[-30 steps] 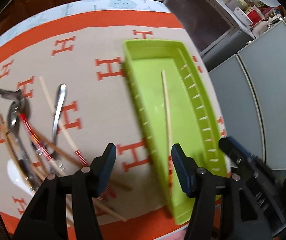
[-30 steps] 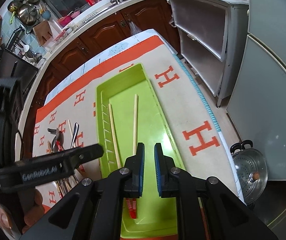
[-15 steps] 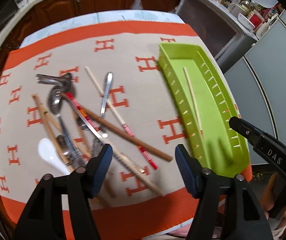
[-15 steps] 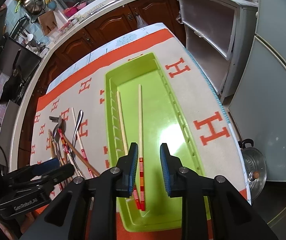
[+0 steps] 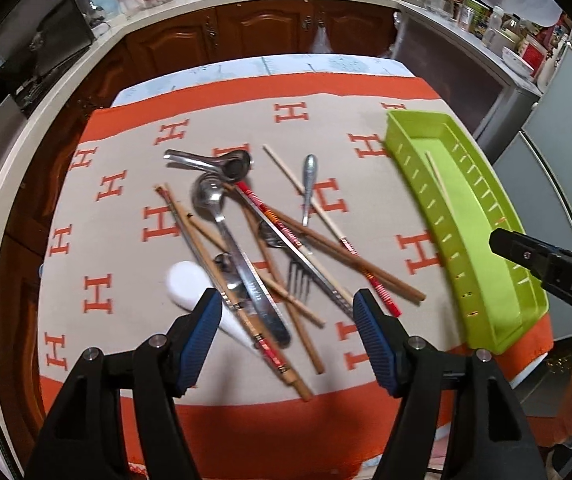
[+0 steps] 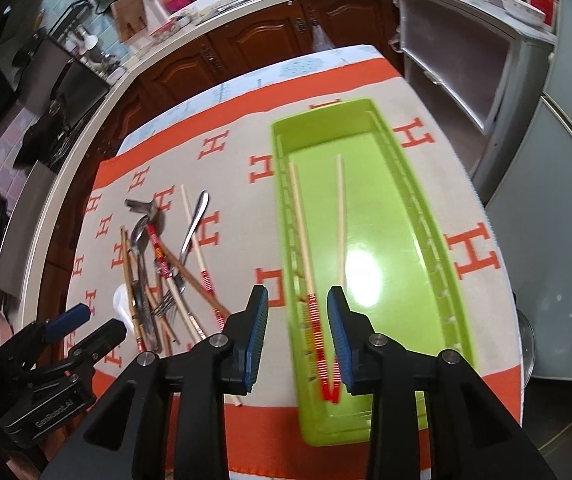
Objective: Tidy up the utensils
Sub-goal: 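Move the right gripper back to the pile and grasp a brown chopstick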
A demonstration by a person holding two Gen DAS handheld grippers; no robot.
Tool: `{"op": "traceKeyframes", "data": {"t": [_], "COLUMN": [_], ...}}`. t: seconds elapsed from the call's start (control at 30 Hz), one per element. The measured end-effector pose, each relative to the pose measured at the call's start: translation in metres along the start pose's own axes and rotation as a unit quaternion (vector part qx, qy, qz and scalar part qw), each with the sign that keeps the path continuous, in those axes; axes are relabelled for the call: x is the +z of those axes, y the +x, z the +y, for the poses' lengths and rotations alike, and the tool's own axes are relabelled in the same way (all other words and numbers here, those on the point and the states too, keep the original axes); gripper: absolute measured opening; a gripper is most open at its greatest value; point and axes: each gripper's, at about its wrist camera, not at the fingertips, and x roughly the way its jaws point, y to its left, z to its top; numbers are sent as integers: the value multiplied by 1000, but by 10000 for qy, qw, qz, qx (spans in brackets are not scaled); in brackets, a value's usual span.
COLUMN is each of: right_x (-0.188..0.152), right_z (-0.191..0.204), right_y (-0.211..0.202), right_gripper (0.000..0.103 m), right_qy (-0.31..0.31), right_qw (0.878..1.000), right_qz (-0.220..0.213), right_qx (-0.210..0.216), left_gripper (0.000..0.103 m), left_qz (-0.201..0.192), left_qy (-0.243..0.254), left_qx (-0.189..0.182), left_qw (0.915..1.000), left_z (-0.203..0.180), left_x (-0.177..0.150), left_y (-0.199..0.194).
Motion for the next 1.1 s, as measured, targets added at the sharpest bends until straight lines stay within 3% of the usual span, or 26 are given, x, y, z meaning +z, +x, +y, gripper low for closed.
{"op": "traceKeyframes", "data": {"t": [0.6,0.93,1.1], "right_x": [-3,7,15], "right_z": [60,92,108], "right_y": [7,45,70], "right_gripper": [36,36,36], "right_qy": [-697,-1155,-1530], "right_qw": [9970,9894,9842], "right_qz": [220,699,792], "right_qx": [250,538,402], "left_gripper": [69,73,74], "left_qz": [-31,-15,104], "left_qy": [-418,-712,-970], "left_qx": [73,18,-179], "left_qw": [9991,9975,9951], "left_z": [40,76,92], "left_x": [-11,-17,-19], "left_y": [7,22,35]}}
